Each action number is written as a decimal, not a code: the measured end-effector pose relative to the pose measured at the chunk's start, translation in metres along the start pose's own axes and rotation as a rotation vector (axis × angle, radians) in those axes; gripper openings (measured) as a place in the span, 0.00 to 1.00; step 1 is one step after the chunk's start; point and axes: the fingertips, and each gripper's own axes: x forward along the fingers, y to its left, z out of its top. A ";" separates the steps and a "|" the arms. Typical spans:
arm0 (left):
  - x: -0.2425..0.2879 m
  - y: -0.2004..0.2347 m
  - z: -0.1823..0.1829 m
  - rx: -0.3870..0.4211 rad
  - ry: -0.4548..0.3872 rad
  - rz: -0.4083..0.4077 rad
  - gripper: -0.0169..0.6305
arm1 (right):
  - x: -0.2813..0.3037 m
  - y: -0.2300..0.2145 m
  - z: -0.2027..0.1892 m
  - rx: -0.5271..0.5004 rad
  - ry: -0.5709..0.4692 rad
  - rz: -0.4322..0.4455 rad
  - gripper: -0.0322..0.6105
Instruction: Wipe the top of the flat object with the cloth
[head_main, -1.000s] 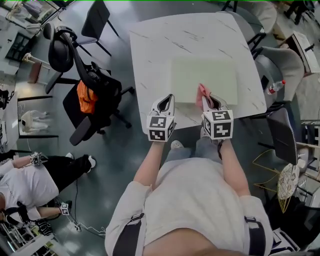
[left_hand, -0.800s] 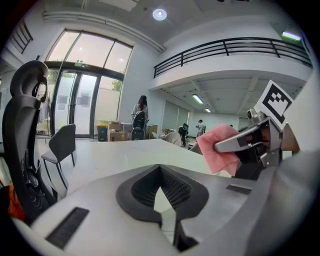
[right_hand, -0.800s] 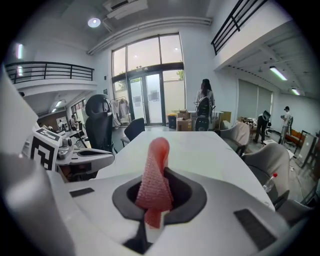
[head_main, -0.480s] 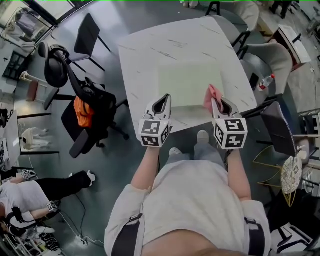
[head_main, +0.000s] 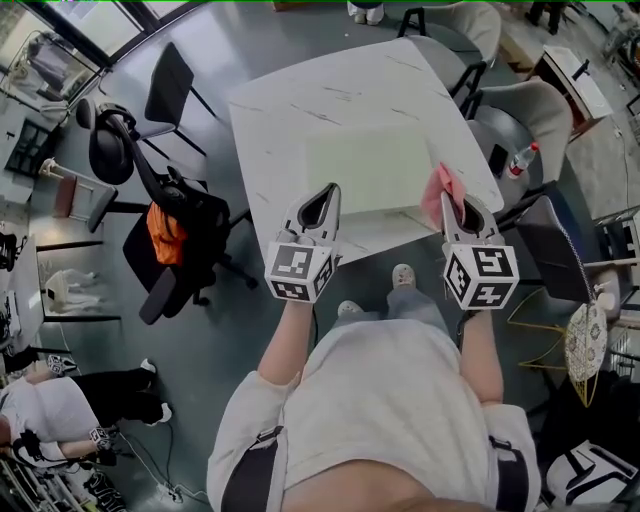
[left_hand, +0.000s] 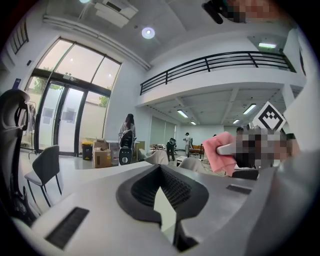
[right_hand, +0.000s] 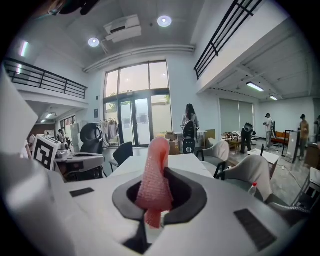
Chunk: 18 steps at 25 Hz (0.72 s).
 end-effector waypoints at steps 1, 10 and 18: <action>-0.002 -0.003 0.005 0.021 -0.007 -0.001 0.05 | -0.004 -0.002 0.004 0.001 -0.014 -0.003 0.09; -0.022 -0.022 0.043 0.072 -0.091 -0.023 0.05 | -0.034 -0.006 0.023 0.008 -0.107 -0.019 0.09; -0.034 -0.030 0.050 0.101 -0.110 -0.026 0.05 | -0.047 -0.004 0.026 0.017 -0.147 -0.021 0.09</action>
